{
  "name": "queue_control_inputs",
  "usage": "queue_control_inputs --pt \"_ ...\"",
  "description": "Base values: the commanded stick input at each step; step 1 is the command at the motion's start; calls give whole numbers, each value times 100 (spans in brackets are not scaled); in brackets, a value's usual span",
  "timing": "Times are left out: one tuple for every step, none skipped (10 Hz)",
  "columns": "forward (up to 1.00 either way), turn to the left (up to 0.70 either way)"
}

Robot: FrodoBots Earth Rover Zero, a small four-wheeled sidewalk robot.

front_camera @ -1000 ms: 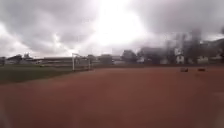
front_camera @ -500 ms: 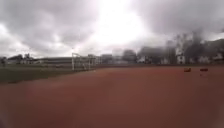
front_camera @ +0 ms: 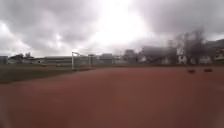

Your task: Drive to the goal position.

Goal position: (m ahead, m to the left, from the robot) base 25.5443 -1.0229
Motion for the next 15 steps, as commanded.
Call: queue_control_inputs --pt "70 0" --pt "70 0" --pt "70 0" --pt "70 0" --pt "70 0" --pt "70 0" --pt "70 0" --pt "70 0" --pt "70 0" --pt "70 0" --pt "70 0" --pt "70 0" --pt "70 0" --pt "70 0" --pt "70 0"
